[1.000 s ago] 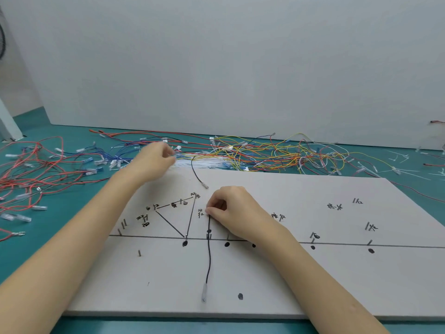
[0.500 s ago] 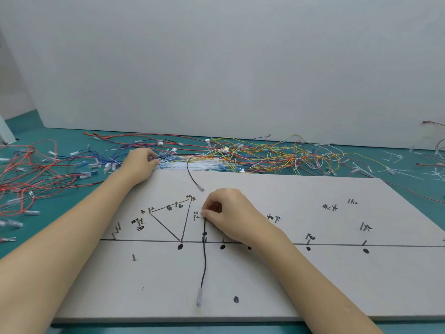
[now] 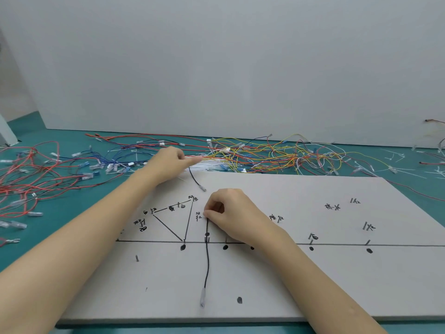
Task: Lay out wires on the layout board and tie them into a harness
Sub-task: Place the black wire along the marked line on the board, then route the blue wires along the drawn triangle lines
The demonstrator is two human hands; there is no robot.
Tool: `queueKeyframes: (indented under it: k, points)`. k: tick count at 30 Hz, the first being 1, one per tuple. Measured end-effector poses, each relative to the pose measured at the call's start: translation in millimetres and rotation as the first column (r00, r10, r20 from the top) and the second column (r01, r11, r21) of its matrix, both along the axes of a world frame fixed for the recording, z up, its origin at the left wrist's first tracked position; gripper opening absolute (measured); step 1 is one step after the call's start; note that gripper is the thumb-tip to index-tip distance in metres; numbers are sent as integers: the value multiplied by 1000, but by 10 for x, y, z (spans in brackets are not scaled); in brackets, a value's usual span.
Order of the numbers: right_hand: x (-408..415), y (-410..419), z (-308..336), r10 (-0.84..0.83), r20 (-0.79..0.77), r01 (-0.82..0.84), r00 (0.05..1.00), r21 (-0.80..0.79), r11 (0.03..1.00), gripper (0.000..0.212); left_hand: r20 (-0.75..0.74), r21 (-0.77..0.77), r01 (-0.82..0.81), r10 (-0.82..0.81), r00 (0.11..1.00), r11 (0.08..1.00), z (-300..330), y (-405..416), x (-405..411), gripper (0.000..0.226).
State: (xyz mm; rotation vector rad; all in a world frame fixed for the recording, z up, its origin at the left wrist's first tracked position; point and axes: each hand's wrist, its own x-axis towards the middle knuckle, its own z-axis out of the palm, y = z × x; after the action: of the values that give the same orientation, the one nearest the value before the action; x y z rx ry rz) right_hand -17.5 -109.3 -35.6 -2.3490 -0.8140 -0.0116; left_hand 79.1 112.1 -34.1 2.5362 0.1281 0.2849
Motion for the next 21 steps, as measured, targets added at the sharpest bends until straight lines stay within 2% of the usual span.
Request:
queueKeyframes:
  k: [2, 5, 8, 15, 21]
  points:
    - [-3, -1, 0, -4, -1, 4, 1000, 2, 1000, 9, -96, 96, 27, -17, 995, 995, 6, -143, 12, 64]
    - [-9, -4, -5, -2, -2, 2, 1000, 1, 1000, 10, -172, 123, 47, -25, 985, 991, 5, -225, 44, 37]
    - [-12, -6, -6, -1, 1, 1, 1000, 7, 1000, 10, -160, 130, 21, 1, 987, 991, 48, -233, 46, 23]
    - [-10, -11, 2, 2, 1, -2, 1000, 3, 1000, 10, -109, 294, -17, 51, 993, 956, 75, -48, 65, 5]
    - [-11, -17, -4, 2, -11, -1, 1000, 5, 1000, 10, 32, 379, -148, 147, 989, 914, 51, 290, 49, 23]
